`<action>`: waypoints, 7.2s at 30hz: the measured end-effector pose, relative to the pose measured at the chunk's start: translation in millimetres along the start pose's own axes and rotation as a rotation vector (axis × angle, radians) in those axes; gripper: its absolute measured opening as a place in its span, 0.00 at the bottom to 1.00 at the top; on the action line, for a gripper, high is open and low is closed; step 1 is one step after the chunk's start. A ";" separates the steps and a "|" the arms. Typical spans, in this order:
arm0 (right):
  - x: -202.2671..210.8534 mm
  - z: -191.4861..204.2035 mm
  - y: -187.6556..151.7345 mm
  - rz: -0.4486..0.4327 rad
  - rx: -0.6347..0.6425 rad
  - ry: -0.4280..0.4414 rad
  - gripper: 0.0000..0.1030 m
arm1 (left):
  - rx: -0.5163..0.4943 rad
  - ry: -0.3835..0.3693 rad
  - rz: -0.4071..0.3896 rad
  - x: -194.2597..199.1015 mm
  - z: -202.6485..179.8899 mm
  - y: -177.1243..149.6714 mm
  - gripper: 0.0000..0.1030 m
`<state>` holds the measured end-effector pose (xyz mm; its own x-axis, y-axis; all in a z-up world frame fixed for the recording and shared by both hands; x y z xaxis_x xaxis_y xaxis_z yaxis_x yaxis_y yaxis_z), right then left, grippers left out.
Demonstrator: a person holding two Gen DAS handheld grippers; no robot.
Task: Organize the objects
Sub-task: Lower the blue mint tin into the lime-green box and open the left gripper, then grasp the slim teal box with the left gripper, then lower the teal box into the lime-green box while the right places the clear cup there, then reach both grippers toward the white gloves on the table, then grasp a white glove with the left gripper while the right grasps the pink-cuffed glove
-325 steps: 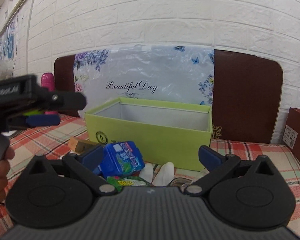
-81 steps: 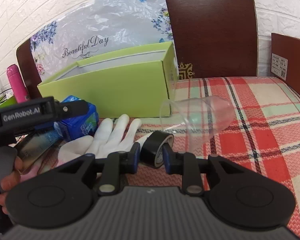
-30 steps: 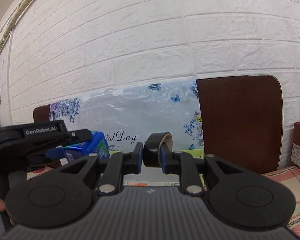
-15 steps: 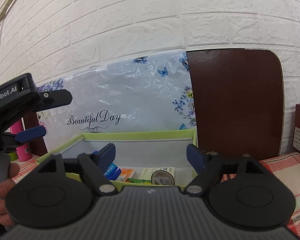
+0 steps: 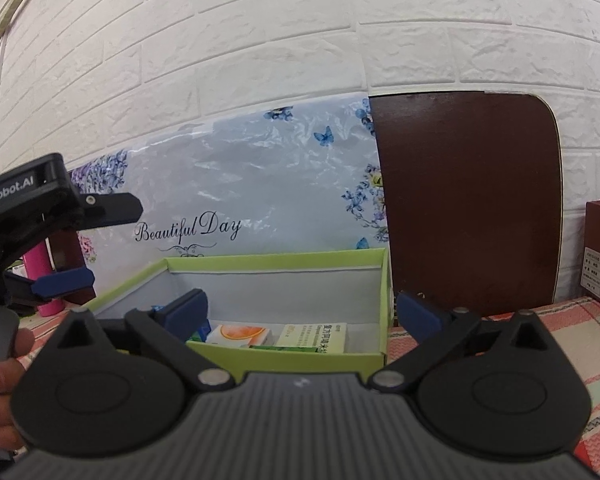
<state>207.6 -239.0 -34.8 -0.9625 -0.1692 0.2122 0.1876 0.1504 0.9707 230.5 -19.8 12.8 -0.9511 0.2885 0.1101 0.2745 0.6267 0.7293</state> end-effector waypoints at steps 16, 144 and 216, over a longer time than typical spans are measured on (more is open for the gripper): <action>55.0 5.8 17.5 -0.002 0.016 -0.041 1.00 | -0.031 0.068 0.077 33.2 -18.2 -8.4 1.00; -30.2 2.4 10.7 0.018 0.139 -0.012 1.00 | 0.258 -0.145 0.116 -53.3 25.9 11.5 0.90; 49.7 21.0 -33.0 0.235 -0.031 0.259 0.10 | -0.002 0.353 0.372 80.8 54.9 -74.9 0.89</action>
<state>149.4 -231.9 -58.6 -0.8114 -0.3755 0.4479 0.4076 0.1856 0.8941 140.9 -3.7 -70.0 -0.7787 0.2293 0.5841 0.6039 0.5264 0.5985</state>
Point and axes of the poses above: each gripper's, at about its wrist camera, not at the fingertips, and x roughly against the way its jaws point, z to its left, y to its top, the point moved 1 cm from there along -x, roughly the way its jaws point, and after that the axes turned 15 degrees about x, right-handed, at the moved point
